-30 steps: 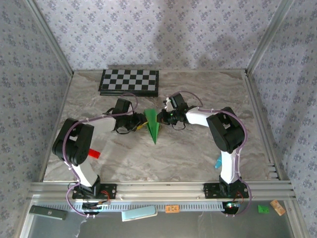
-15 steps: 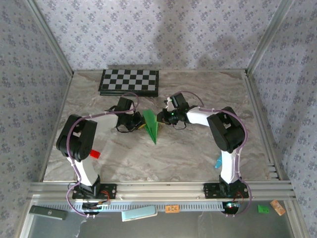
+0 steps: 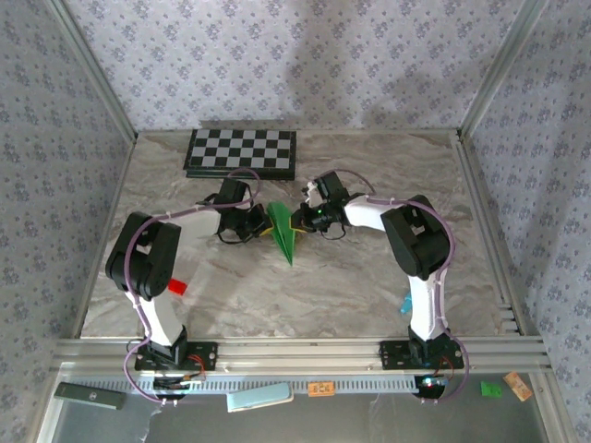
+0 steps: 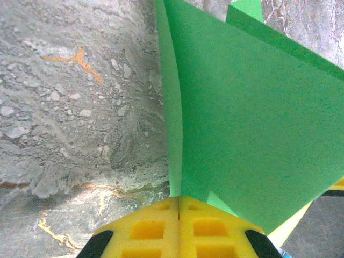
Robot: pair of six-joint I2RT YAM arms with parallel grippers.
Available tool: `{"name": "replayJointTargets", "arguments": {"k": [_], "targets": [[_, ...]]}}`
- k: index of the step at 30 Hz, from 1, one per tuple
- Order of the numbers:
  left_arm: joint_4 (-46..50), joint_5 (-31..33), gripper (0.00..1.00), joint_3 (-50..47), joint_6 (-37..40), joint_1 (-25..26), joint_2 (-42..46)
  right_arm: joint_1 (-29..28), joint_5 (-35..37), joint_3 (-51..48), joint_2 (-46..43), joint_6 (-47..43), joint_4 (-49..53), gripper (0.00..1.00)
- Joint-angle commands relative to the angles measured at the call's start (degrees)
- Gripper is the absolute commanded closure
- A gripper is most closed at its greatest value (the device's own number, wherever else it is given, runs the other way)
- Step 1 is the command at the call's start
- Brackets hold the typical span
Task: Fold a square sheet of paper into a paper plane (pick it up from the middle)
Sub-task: Turn over a paper plane at the center of the table.
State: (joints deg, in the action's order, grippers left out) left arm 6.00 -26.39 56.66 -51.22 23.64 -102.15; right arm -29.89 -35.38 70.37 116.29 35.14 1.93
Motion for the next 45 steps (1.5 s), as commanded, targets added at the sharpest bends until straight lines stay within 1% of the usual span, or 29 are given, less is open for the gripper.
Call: {"name": "replayJointTargets", "arguments": {"k": [1, 7, 15, 18, 21, 24, 28, 33, 35, 38, 42, 45], "targets": [[1.0, -0.4, 1.0, 1.1, 1.3, -0.2, 0.7, 0.9, 1.1, -1.1, -1.5, 0.2, -0.9, 0.95], [-2.4, 1.6, 1.0, -3.4, -1.5, -1.2, 4.1, 1.9, 5.6, -6.9, -6.1, 2.8, -4.5, 0.96], [-4.7, 1.3, 0.99, -6.0, -2.5, -1.3, 3.6, 0.9, 6.9, -9.1, -6.2, 5.8, -6.8, 0.95], [-3.6, 2.2, 0.95, -6.0, -1.6, -1.5, 3.8, 0.5, 8.5, -10.7, -6.2, 7.2, -8.1, 0.95], [-1.7, 2.6, 0.9, -5.3, -0.2, -1.7, 3.5, 0.5, 8.4, -11.7, -5.7, 8.3, -9.5, 0.94], [0.9, 3.4, 0.82, -3.9, 1.4, -1.7, 4.3, 0.3, 7.8, -11.7, -5.5, 8.8, -9.9, 0.94], [3.7, 4.8, 0.74, -3.1, 2.7, -1.7, 8.3, -0.1, 8.0, -11.7, -6.0, 9.1, -10.0, 0.94], [4.6, 5.2, 0.65, -3.8, 2.1, -0.3, 13.3, -0.5, 8.1, -11.3, -6.2, 9.3, -9.7, 0.93], [4.1, 4.9, 0.65, -4.5, 0.9, 0.7, 14.4, -0.6, 8.3, -11.1, -6.3, 9.3, -9.5, 0.93], [0.9, 3.1, 0.65, -5.7, -1.5, 2.5, 14.7, -0.8, 8.5, -10.9, -6.5, 9.2, -9.1, 0.93], [-0.3, 2.6, 0.67, -4.6, -2.3, 4.8, 12.4, -1.1, 8.6, -10.5, -6.5, 9.2, -8.8, 0.93], [0.2, 3.1, 0.69, -3.4, -2.5, 5.4, 9.6, -1.3, 8.3, -10.2, -6.2, 9.2, -8.6, 0.93]]}}
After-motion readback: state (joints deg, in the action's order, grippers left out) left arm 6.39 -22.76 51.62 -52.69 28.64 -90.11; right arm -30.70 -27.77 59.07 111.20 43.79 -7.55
